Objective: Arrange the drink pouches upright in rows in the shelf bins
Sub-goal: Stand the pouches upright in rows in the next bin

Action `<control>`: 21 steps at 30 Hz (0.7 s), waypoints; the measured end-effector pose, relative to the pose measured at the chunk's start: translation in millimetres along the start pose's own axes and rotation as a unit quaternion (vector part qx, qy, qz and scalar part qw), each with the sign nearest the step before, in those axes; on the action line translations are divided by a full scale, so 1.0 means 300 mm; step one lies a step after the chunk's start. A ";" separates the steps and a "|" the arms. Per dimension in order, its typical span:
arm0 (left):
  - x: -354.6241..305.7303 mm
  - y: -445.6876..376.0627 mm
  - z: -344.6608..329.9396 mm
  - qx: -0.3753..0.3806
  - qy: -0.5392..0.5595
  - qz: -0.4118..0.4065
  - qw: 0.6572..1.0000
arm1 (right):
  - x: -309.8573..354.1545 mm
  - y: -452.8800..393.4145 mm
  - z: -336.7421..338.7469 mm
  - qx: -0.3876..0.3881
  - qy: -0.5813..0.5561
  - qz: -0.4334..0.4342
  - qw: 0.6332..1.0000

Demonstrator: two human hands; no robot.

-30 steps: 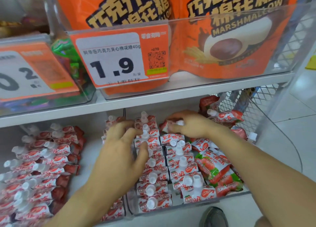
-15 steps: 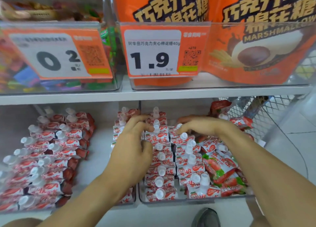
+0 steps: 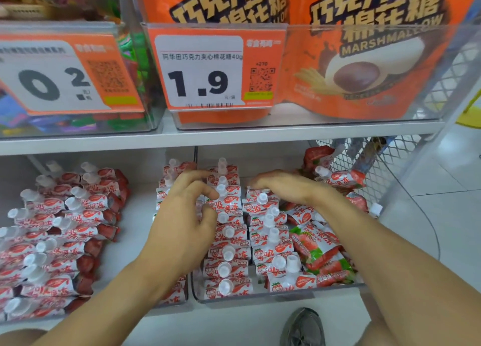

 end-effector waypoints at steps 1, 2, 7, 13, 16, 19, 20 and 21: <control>0.001 -0.001 -0.001 0.000 -0.004 0.001 1.000 | -0.008 0.000 -0.009 0.003 -0.043 -0.002 0.999; 0.001 -0.003 -0.001 0.000 -0.006 0.003 1.000 | -0.012 0.002 -0.017 0.005 -0.075 -0.006 0.997; -0.002 -0.002 -0.003 -0.002 -0.007 0.007 1.000 | -0.041 -0.006 0.001 -0.055 -0.083 -0.021 0.995; 0.000 -0.001 -0.003 -0.002 -0.007 0.010 1.000 | -0.069 -0.032 -0.021 -0.020 -0.125 -0.037 0.991; 0.001 -0.003 -0.008 0.011 -0.016 0.009 1.000 | -0.086 -0.040 -0.046 0.013 -0.151 -0.041 0.988; 0.000 -0.009 -0.017 0.043 -0.071 -0.012 0.996 | -0.116 -0.014 -0.030 -0.011 -0.169 -0.024 0.985; -0.005 -0.013 -0.021 0.053 -0.105 -0.027 0.993 | -0.116 0.005 0.001 -0.044 -0.174 0.004 0.984; -0.018 -0.016 -0.024 0.060 -0.136 -0.042 0.988 | -0.124 0.030 0.041 -0.084 -0.170 0.025 0.981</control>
Point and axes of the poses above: each hand's wrist, its own y-axis away from the middle knuckle, its own z-axis out of the back of the hand, x = y × z, the point moved 9 cm from there along -y, towards the middle knuckle, and after that the axes turned 9 degrees about y, right-handed, at the moved point
